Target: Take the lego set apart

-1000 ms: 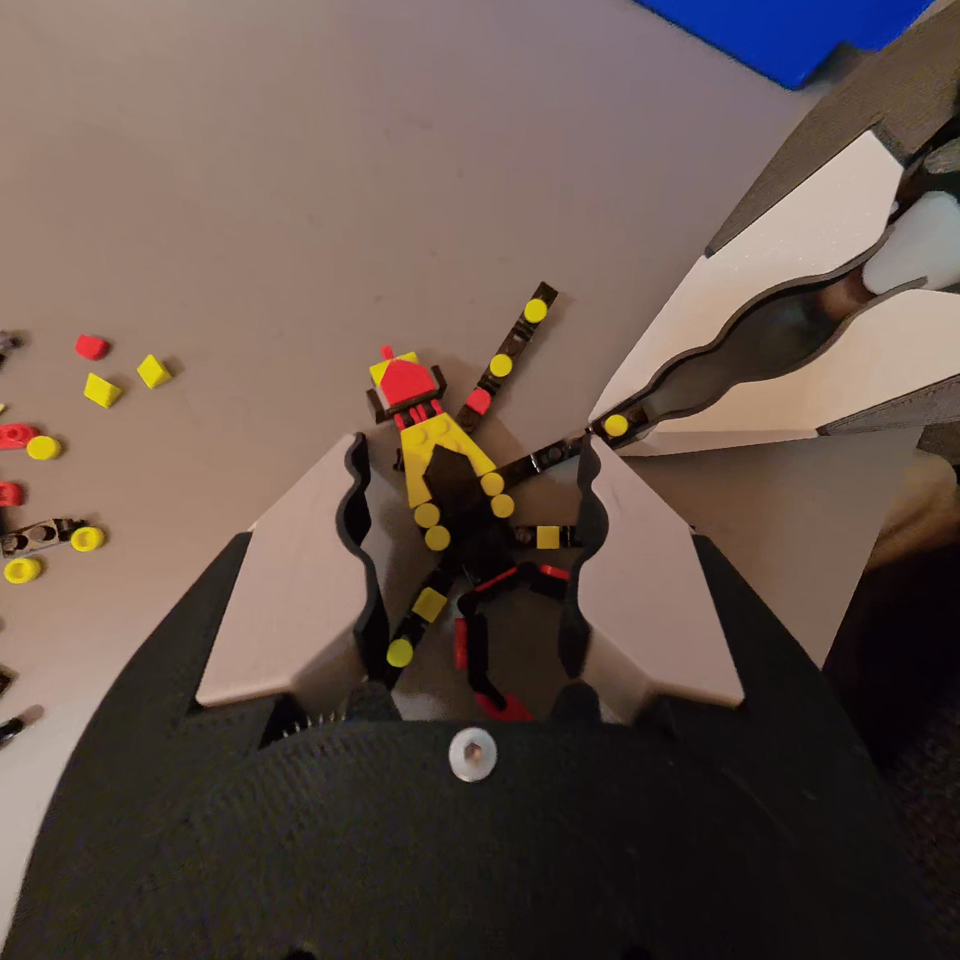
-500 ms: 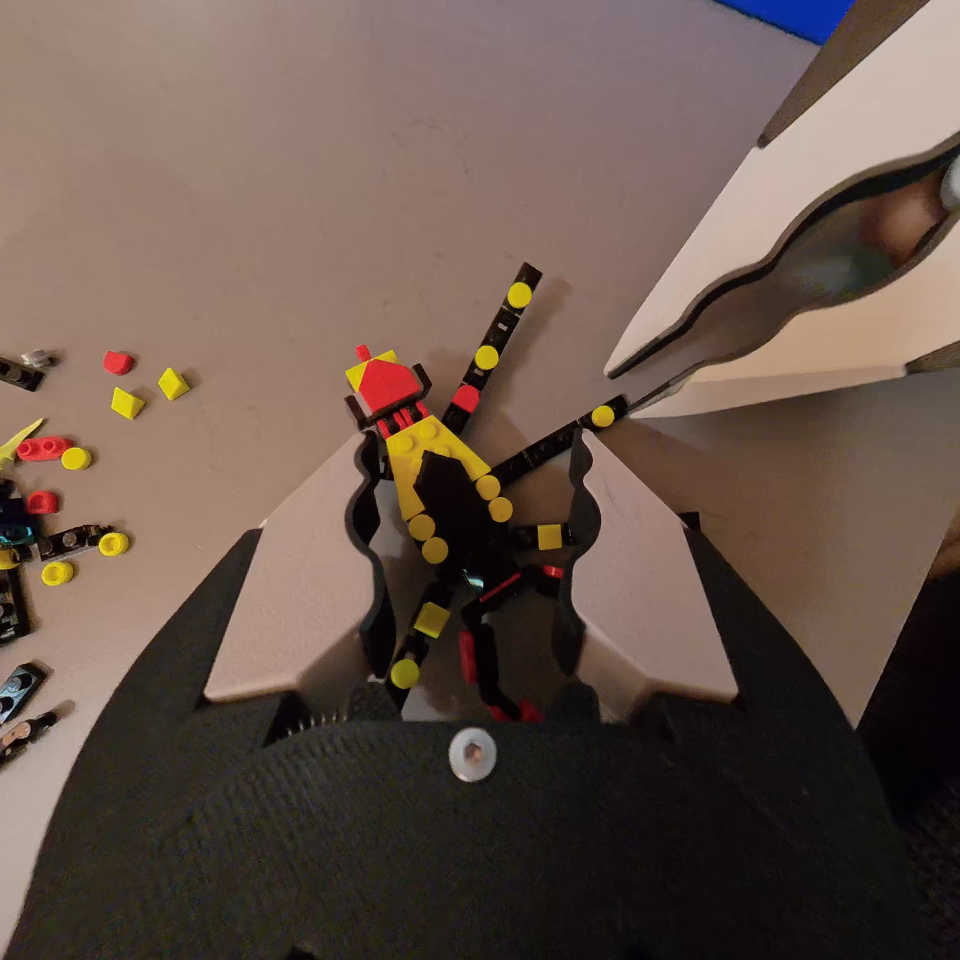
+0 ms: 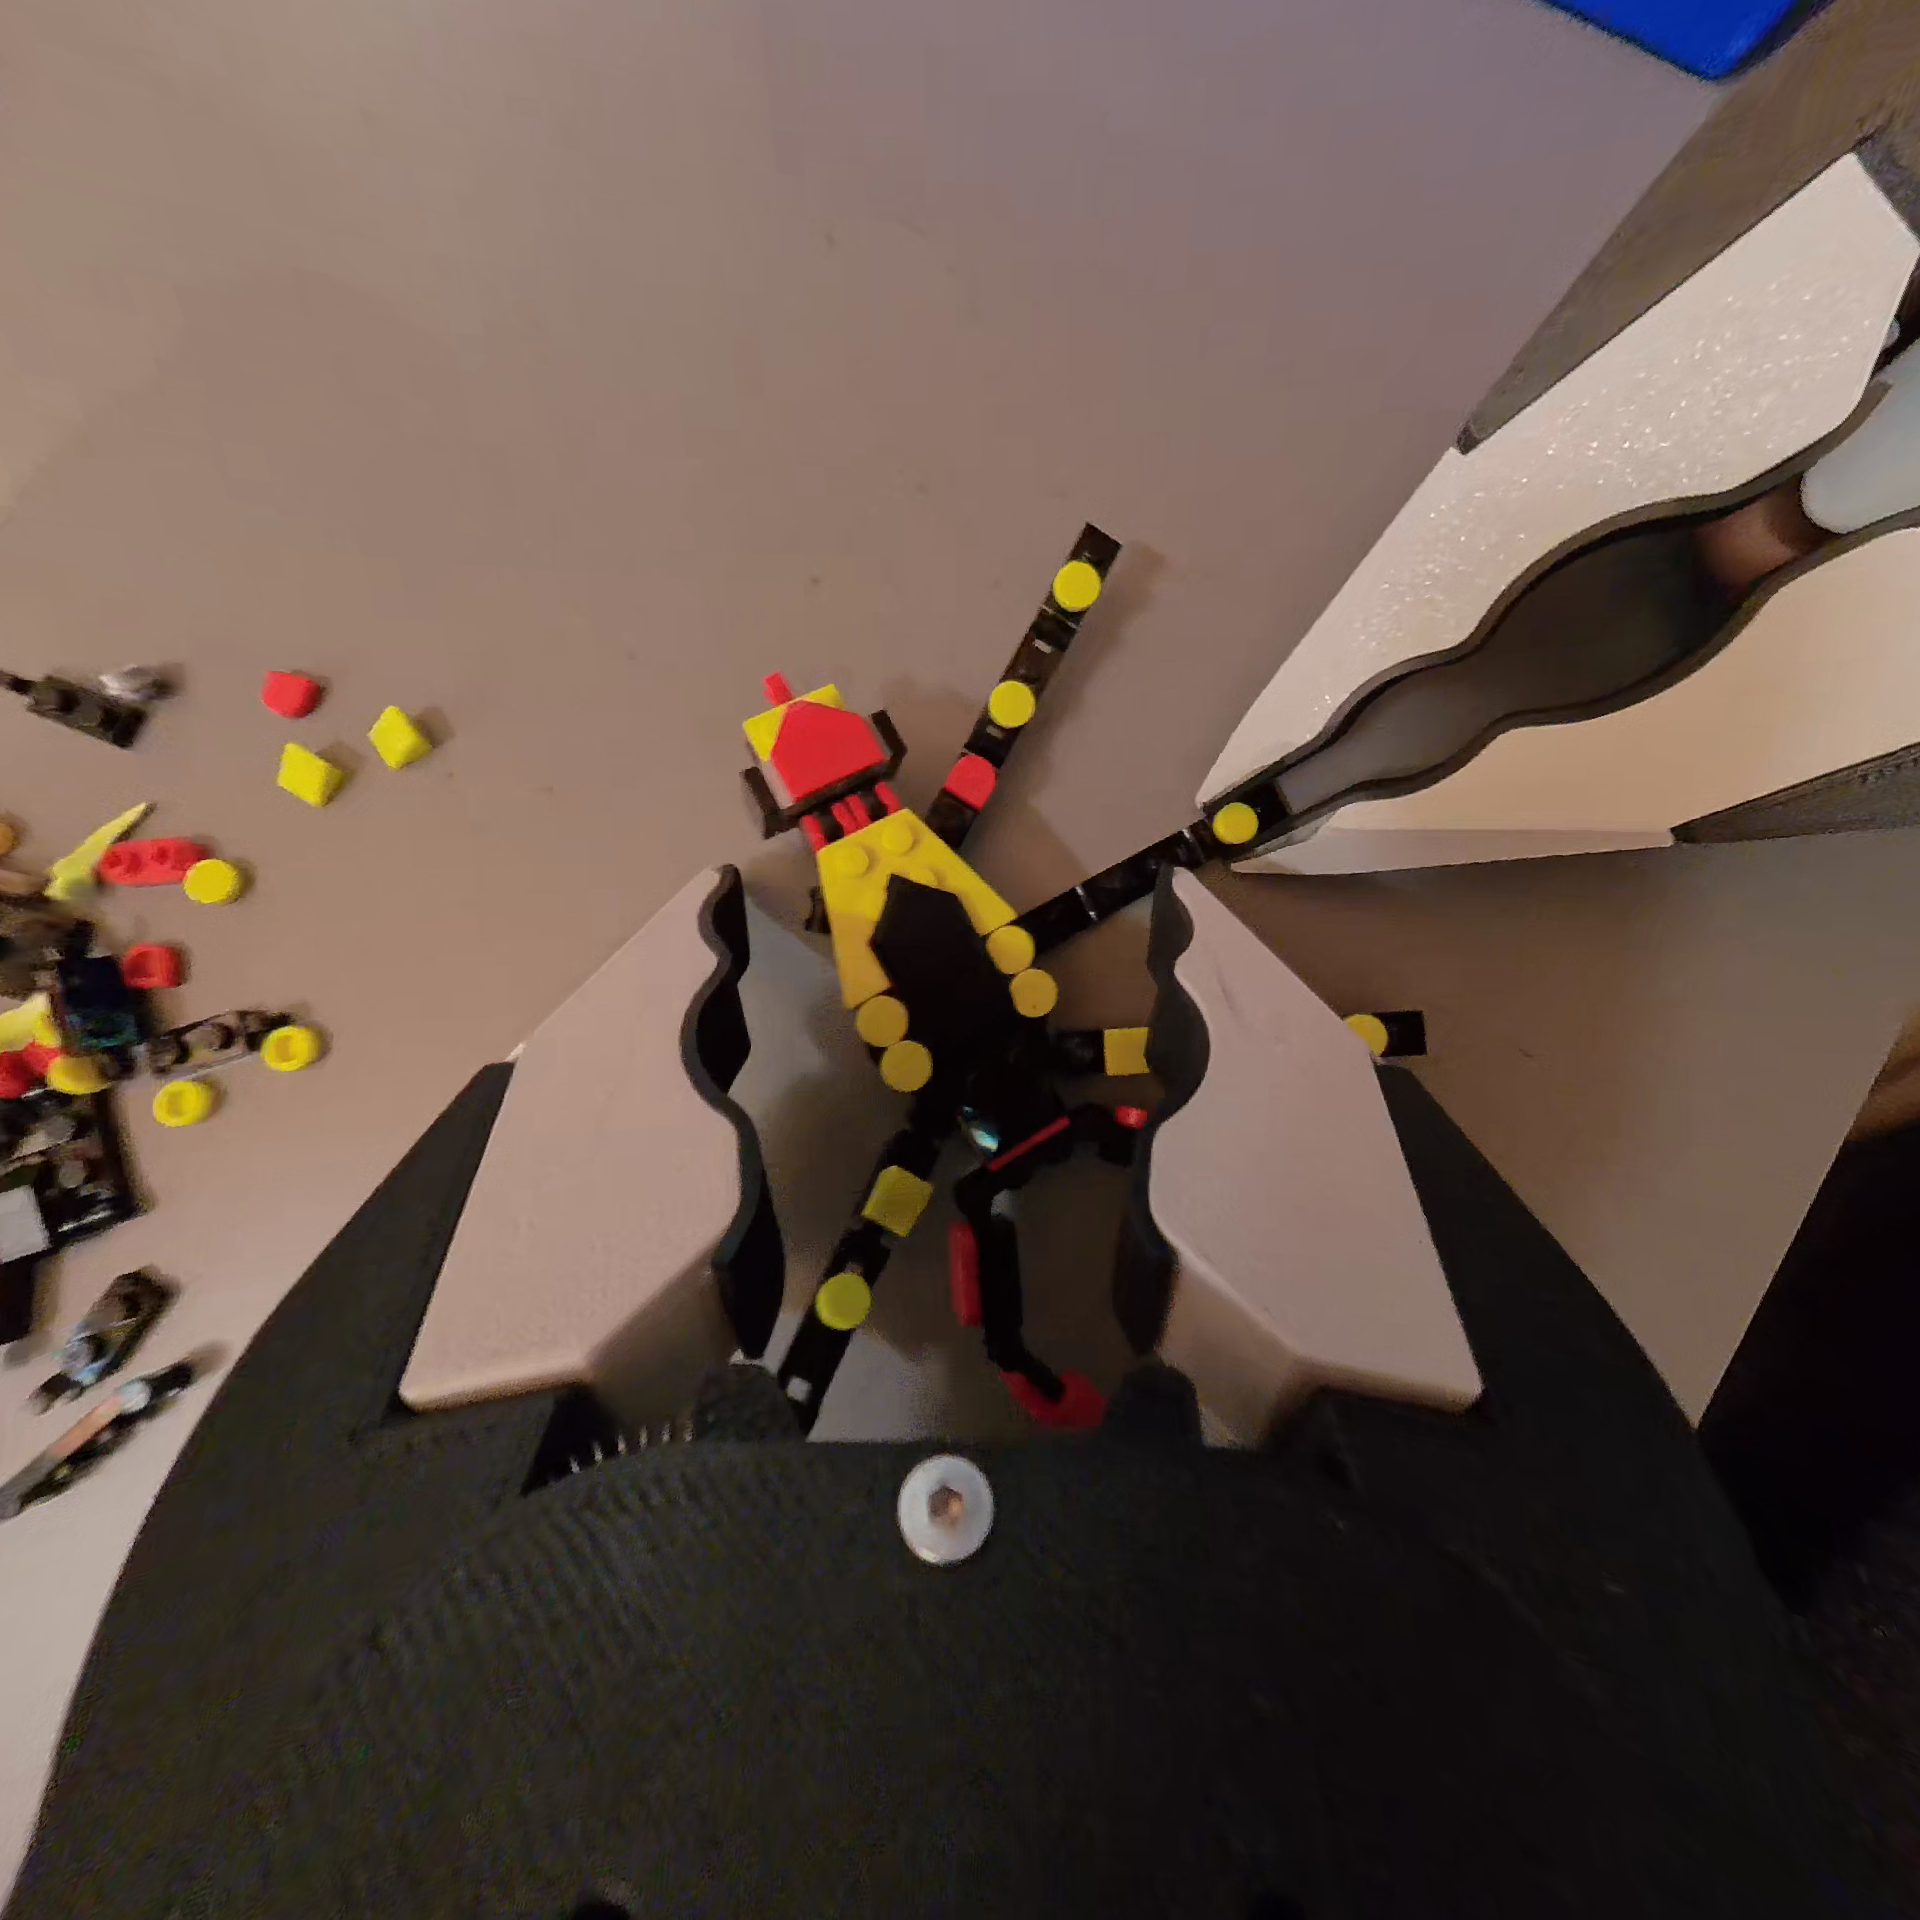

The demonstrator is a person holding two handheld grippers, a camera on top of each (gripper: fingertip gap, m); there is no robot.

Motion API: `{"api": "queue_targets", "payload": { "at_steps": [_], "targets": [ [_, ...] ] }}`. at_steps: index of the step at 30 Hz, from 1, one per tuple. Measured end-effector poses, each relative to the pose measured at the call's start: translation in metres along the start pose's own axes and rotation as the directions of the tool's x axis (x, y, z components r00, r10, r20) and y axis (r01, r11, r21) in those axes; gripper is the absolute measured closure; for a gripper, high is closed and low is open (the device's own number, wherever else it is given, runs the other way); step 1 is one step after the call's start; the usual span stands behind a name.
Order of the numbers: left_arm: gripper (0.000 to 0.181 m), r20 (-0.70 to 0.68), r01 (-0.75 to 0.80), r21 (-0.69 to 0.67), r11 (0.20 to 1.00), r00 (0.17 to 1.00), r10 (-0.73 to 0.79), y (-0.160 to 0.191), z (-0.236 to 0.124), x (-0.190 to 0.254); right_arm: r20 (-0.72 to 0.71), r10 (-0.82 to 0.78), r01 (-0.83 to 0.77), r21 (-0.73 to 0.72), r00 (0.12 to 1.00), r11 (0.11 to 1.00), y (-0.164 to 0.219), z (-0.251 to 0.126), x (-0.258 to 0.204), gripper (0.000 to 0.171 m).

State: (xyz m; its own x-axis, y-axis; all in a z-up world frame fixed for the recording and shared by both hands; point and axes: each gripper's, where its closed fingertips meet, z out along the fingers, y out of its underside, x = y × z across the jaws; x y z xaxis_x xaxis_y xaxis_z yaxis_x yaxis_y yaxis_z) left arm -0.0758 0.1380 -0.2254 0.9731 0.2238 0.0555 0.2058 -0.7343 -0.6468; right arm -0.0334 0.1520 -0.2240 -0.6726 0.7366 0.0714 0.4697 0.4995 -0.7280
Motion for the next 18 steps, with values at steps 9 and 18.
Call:
{"api": "queue_targets", "payload": {
  "at_steps": [9,18],
  "targets": [
    [0.163,-0.165,-0.099,0.153,0.983,0.979,0.124,-0.029,-0.021,0.047,0.003,0.010,-0.010,0.000,1.000,1.000,0.000,0.000,0.000,0.164],
    [0.181,-0.095,-0.173,-0.010,0.985,0.981,0.171,-0.006,0.004,0.044,-0.004,-0.008,0.008,-0.008,1.000,1.000,0.000,0.000,0.000,0.164]
  ]
}}
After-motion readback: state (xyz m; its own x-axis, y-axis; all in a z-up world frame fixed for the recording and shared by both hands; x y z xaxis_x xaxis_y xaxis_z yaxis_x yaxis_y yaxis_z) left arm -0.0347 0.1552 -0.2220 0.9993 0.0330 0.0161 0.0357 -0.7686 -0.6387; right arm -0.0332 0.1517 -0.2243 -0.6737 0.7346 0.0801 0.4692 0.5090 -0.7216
